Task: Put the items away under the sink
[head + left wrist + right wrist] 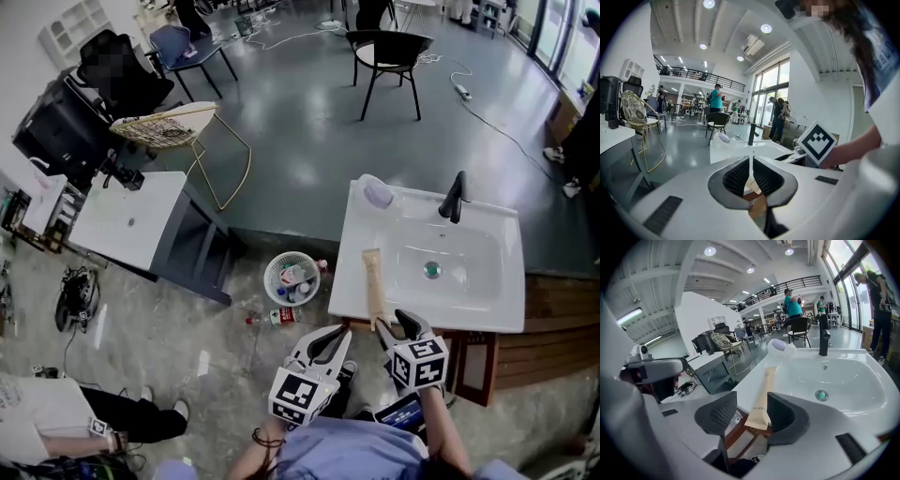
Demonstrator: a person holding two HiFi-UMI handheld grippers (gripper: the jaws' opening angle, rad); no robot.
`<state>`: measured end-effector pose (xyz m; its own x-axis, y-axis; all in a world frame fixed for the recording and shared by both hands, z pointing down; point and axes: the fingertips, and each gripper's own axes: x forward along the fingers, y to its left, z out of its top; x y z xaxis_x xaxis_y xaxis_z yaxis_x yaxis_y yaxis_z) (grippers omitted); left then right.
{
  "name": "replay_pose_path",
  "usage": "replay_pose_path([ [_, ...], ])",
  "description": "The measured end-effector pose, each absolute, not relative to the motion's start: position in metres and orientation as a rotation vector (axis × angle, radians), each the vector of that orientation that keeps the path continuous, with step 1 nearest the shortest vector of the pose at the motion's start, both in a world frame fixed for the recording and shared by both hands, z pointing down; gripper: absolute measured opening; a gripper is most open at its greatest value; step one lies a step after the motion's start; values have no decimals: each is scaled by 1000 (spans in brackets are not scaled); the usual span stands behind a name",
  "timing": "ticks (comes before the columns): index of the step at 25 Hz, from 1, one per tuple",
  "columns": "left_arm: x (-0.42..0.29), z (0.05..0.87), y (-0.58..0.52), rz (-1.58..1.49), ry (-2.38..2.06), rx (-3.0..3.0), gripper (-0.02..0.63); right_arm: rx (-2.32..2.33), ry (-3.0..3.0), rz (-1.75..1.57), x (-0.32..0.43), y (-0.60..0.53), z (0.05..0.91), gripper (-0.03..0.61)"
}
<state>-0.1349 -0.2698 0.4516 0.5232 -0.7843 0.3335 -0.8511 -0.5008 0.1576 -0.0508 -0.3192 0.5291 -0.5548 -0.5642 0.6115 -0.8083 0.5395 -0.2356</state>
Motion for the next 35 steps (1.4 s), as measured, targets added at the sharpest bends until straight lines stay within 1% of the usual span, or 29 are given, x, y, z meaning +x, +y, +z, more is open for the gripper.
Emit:
replay_pose_path([
  [1,-136,452,-272,313,-1362,2466,20,1106,-2293,699,-54,-324,536,200],
  [7,-143,458,-283,325,-1349,2457,20,1115,-2177,721,-64,-351,581,235],
  [15,-155,466,-291,331,-1363,2432,20,1124,-2072,675,-65,-360,606,238],
  [17,-158,468,-293,330,-1367,2427,20,1140,-2050,635,-63,-360,606,217],
  [18,-159,468,-293,330,-1368,2425,20,1152,-2045,626,-62,-361,607,192],
  [22,-159,470,-295,330,-1365,2423,20,1197,-2055,681,-58,-362,606,174],
  [24,-158,471,-294,335,-1359,2424,20,1220,-2066,739,-55,-361,604,122],
  [28,-157,473,-292,341,-1350,2429,20,1243,-2077,815,-51,-354,600,67],
  [35,-146,468,-292,336,-1322,2462,20,1249,-2135,879,-44,-339,580,55],
])
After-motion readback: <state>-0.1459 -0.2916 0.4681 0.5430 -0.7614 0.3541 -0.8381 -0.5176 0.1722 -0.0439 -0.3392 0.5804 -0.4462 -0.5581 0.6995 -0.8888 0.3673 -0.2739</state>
